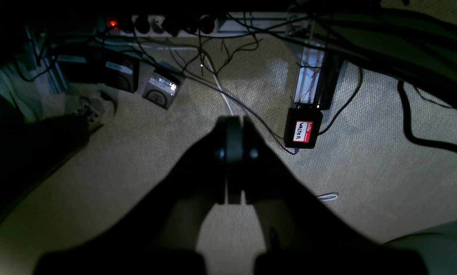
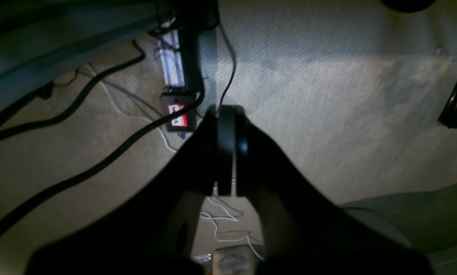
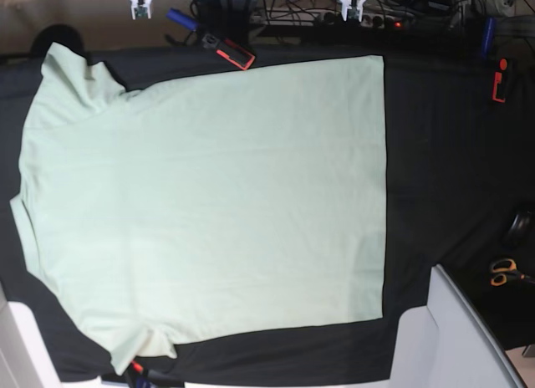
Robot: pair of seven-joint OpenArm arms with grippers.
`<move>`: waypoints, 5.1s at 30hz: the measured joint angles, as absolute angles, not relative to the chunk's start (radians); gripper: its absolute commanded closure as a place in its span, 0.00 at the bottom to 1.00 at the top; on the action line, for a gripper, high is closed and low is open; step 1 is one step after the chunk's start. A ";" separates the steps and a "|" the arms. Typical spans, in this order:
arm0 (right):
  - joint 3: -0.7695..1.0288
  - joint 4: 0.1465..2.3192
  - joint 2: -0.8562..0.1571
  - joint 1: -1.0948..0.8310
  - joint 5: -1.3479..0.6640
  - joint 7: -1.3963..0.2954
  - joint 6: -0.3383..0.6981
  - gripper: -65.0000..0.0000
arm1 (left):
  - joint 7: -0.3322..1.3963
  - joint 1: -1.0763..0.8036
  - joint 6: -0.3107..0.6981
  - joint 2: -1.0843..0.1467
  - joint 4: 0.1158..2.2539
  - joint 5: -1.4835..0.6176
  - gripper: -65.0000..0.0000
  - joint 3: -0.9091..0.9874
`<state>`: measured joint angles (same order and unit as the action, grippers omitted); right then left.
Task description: Fold the T-shirt properly
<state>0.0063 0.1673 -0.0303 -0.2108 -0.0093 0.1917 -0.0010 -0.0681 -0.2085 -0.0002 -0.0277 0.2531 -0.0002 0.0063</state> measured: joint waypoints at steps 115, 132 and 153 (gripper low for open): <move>0.917 1.273 -0.058 -0.355 -0.581 -0.746 0.688 0.35 | 0.284 -0.717 0.001 -0.190 1.769 -0.331 1.00 0.165; 0.816 1.271 -0.057 -0.355 -0.578 -0.750 0.688 1.00 | 0.288 -0.718 0.005 -0.146 1.769 -0.342 0.30 0.154; 0.816 1.271 -0.072 -0.355 -0.578 -0.754 0.688 1.00 | 0.282 -0.668 0.116 -0.136 1.551 -0.611 0.25 0.034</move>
